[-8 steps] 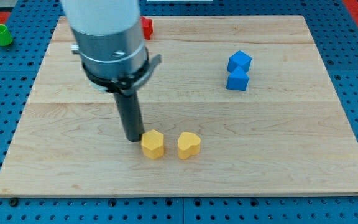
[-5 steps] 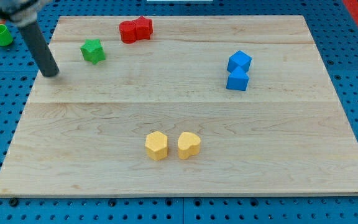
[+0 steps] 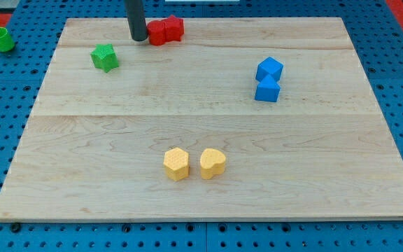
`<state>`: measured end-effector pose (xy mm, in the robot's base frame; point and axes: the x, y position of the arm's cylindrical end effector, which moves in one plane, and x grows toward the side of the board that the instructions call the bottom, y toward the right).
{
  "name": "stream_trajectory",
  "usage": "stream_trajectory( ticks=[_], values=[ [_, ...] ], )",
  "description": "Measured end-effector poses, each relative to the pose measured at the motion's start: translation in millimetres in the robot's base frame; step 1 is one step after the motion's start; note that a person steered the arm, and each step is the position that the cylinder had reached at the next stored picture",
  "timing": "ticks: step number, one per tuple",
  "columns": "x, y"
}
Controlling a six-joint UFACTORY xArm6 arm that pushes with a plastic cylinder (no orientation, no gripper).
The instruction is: Nudge the red blocks to the top center of the board
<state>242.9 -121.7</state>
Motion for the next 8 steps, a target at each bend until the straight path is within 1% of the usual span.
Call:
stream_trajectory(
  ticks=[2,3,4,5,6,8],
  values=[
    [-21,4],
    [-21,17],
    [-21,55],
    [-18,63],
    [-1,42],
    [62,9]
  ],
)
